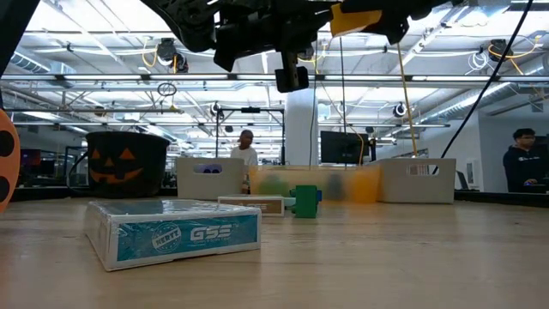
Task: Pick & Place Toys
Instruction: Put the yellow game piece into the orange bin
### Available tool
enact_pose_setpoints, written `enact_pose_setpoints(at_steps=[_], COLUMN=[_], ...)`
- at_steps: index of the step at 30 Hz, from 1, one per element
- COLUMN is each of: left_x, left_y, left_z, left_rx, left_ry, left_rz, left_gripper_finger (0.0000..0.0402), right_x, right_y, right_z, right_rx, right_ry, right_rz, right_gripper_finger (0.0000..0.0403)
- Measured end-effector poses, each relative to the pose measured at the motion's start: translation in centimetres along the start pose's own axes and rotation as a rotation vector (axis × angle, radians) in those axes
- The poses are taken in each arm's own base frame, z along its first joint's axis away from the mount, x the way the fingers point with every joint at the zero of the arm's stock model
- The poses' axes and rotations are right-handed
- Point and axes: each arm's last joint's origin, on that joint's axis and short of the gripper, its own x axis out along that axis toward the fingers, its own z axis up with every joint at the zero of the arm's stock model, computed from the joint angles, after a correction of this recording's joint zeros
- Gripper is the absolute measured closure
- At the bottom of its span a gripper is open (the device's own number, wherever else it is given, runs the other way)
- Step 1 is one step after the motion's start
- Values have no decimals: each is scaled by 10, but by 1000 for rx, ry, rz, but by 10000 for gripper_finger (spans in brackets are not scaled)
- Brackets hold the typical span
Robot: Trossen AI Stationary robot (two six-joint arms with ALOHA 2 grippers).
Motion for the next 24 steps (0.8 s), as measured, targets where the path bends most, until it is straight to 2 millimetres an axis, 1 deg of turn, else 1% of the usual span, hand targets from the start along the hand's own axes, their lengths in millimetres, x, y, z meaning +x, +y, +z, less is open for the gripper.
enact_pose_setpoints(at_steps=[3,6,12,14,18,24], left_x=[0,0,0,0,0,1], left_y=[0,0,0,0,0,0], left_z=[0,0,0,0,0,0], left_rx=[0,-2,-4,-9,-16,-31], left_ry=[0,0,-2,-2,-1,1], left_rz=[0,1,3,3,2,1], left_gripper_finger=[396,389,397,391,381,388], right_x=[0,0,0,0,0,0], right_y=[0,0,0,0,0,0], right_z=[0,-1,-2,-2,-2,-2], right_rx=[-3,-10,-14,-12,-9,-8], right_ry=[1,9,19,19,19,20], right_rz=[0,1,-1,-1,-1,-1], right_gripper_finger=[255,268,262,262,272,276])
